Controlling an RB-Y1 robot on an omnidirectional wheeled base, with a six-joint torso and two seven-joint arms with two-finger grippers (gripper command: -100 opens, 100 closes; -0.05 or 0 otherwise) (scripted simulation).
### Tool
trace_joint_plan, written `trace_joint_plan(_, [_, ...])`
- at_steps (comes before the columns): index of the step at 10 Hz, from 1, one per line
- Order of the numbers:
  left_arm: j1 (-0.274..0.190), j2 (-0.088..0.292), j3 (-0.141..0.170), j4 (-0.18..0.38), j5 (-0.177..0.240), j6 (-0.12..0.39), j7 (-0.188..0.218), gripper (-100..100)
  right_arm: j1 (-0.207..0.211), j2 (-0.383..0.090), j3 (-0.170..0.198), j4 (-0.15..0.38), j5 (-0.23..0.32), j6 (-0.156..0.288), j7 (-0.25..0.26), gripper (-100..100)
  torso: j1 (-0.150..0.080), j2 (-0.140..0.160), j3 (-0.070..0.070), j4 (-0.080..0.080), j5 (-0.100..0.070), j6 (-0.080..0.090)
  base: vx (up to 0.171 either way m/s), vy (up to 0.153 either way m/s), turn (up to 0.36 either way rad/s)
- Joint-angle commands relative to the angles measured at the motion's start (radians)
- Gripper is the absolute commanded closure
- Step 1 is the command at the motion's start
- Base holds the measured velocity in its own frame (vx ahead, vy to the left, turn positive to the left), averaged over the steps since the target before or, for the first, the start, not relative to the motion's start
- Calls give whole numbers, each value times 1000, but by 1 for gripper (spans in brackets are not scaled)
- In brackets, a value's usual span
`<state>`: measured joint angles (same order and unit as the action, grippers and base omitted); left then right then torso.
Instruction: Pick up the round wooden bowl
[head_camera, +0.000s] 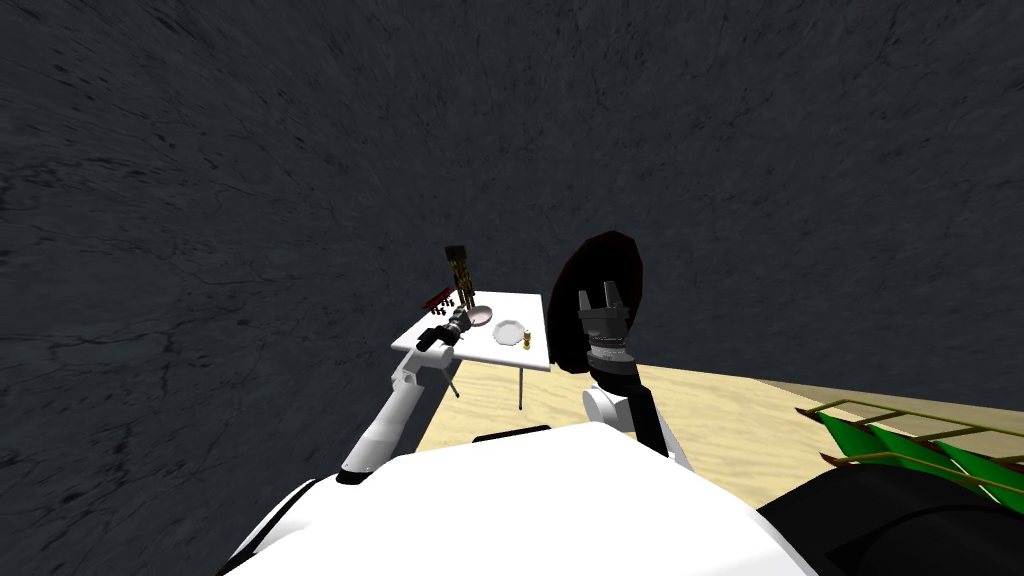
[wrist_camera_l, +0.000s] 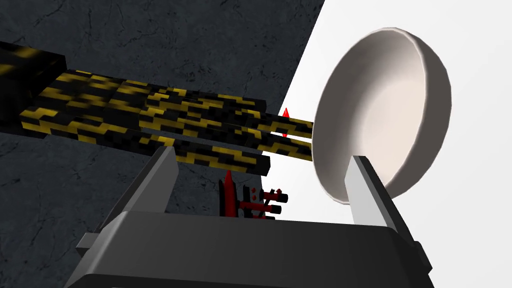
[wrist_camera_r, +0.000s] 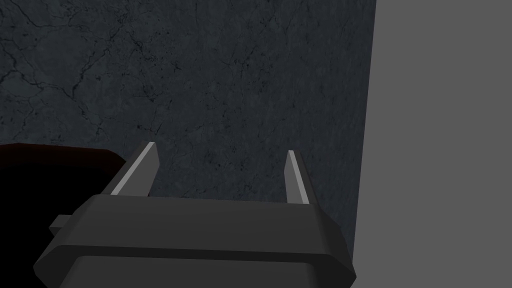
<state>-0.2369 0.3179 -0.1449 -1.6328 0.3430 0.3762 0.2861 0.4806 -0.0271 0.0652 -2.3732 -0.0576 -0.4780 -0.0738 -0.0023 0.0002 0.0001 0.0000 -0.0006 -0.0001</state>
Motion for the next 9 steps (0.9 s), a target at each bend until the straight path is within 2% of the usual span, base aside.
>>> trace_joint_plan(1, [-30, 5, 0, 22, 9, 50, 4, -100, 0, 0, 0, 0, 0, 0, 0, 0, 0, 0, 0, 0, 0, 0, -11, -29, -2])
trace_joint_plan(2, [-30, 5, 0, 22, 9, 63, 4, -100, 0, 0, 0, 0, 0, 0, 0, 0, 0, 0, 0, 0, 0, 0, -4, -10, 1])
trace_joint_plan(3, [-76, 14, -2, 69, 26, 99, 9, -100, 0, 0, 0, 0, 0, 0, 0, 0, 1, 0, 0, 0, 0, 0, -8, -20, -5])
trace_joint_plan(4, [-79, 14, -2, 74, 26, 123, 9, -100, 0, 0, 0, 0, 0, 0, 0, 0, 1, 0, 0, 0, 0, 0, -5, -21, -5])
trace_joint_plan(5, [-118, 24, -3, 114, 42, 151, 13, -100, 0, 0, 0, 0, 0, 0, 0, 0, 1, 0, 0, 0, 0, 0, -6, -31, -9])
trace_joint_plan(7, [-129, 24, -3, 127, 42, 184, 13, -100, 0, 0, 0, 0, 0, 0, 0, 0, 1, 0, 0, 0, 0, 0, -2, -19, -3])
trace_joint_plan(8, [-177, 33, -4, 179, 56, 221, 16, -100, 0, 0, 0, 0, 0, 0, 0, 0, 2, 0, 0, 0, 0, 0, -4, -17, -15])
trace_joint_plan(9, [-177, 33, -4, 181, 56, 245, 16, -100, 0, 0, 0, 0, 0, 0, 0, 0, 1, 0, 0, 0, 0, 0, -3, -17, -9])
